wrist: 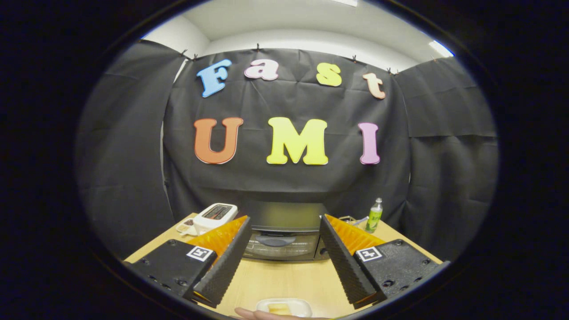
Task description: Open the toaster oven, put the food inside, and close the toaster oven door.
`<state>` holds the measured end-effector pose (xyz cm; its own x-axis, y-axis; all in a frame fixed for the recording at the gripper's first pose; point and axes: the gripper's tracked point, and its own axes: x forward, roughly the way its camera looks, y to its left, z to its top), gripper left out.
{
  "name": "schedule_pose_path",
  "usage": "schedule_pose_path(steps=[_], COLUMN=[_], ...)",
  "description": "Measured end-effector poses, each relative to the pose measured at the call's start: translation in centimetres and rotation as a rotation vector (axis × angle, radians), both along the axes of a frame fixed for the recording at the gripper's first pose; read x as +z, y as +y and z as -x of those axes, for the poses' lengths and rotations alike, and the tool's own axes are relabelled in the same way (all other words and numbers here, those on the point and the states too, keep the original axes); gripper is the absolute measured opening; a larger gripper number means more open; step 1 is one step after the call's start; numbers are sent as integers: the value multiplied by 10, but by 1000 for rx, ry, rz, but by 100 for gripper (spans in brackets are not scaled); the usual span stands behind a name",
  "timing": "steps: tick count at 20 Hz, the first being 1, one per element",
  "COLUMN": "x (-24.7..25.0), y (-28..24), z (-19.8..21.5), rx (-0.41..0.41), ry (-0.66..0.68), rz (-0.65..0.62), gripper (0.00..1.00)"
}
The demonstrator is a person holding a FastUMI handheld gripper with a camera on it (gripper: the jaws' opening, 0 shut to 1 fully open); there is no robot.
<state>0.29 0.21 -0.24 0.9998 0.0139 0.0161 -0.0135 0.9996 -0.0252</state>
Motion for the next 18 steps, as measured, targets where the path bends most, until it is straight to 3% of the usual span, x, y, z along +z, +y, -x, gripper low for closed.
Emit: schedule_pose_path(steps=[2, 5, 13, 18], x=[-1, 0, -22, -38], y=[2, -8, 8, 7], z=[-1, -7, -45, -83], rx=[-1, -63, -24, -54], ry=[1, 13, 104, 116], rz=[0, 15, -5, -9], gripper=[100, 100, 100, 100])
